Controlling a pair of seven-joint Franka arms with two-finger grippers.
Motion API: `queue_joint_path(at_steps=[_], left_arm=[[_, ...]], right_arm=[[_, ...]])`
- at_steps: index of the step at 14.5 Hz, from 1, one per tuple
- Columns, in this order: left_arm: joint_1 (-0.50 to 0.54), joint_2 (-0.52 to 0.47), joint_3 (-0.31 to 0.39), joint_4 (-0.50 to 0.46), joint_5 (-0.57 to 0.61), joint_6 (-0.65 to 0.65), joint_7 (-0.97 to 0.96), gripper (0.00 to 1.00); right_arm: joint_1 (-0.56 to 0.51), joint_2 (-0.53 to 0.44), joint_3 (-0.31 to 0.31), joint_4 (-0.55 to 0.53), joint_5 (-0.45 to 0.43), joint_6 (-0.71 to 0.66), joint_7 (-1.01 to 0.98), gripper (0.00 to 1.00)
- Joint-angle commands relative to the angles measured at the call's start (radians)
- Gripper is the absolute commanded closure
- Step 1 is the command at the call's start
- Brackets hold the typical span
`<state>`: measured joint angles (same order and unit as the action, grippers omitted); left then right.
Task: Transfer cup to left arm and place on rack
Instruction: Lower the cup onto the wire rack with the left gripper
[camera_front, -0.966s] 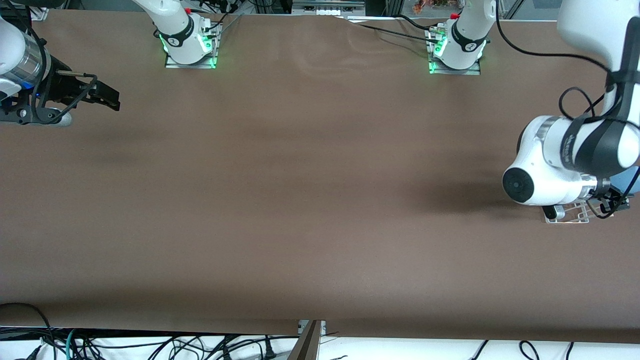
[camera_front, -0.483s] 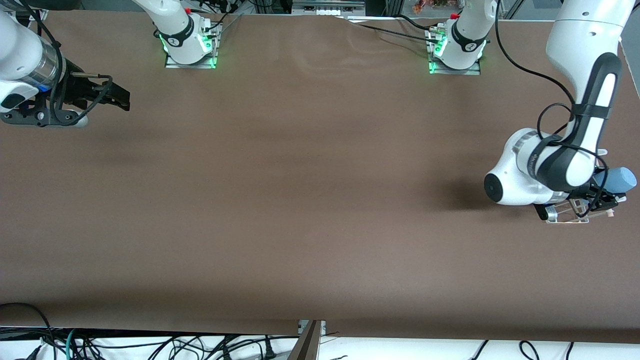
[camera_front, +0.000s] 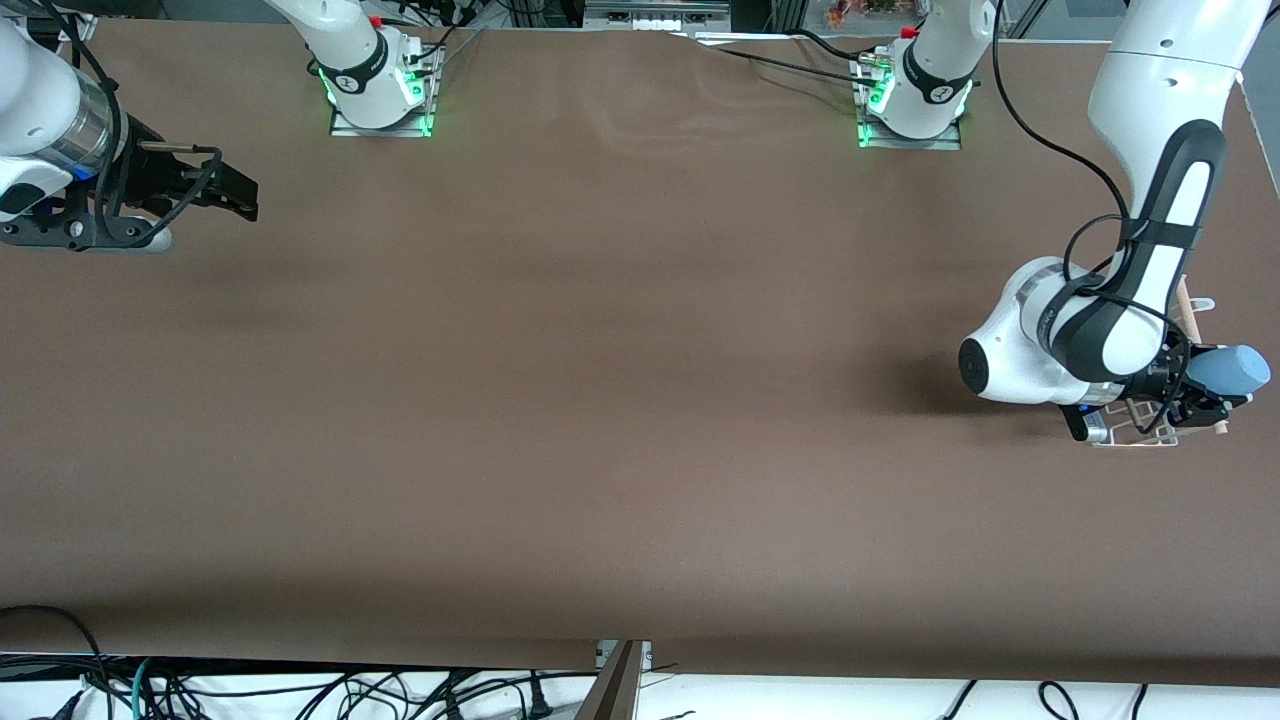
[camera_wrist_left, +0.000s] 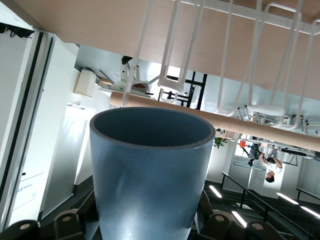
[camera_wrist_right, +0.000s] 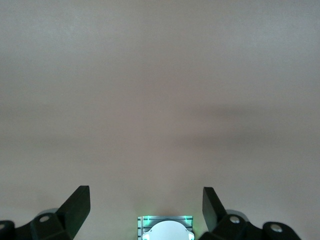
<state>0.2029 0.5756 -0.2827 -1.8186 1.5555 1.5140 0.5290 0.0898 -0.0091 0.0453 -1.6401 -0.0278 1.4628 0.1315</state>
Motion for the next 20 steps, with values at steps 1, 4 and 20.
queue_joint_path(at_steps=[1,4,20], left_arm=[[0.021,0.003,-0.006,-0.008,0.051,0.014,-0.015,1.0],[0.024,0.024,-0.006,-0.005,0.055,0.017,-0.026,1.0],[0.032,-0.016,-0.013,0.163,-0.349,0.008,-0.063,0.0]], right_arm=[[0.005,0.003,-0.001,0.017,-0.003,-0.018,-0.004,0.01],[0.004,0.014,-0.001,0.02,-0.003,-0.019,-0.001,0.01],[0.001,0.015,-0.004,0.022,-0.011,-0.006,0.002,0.01]])
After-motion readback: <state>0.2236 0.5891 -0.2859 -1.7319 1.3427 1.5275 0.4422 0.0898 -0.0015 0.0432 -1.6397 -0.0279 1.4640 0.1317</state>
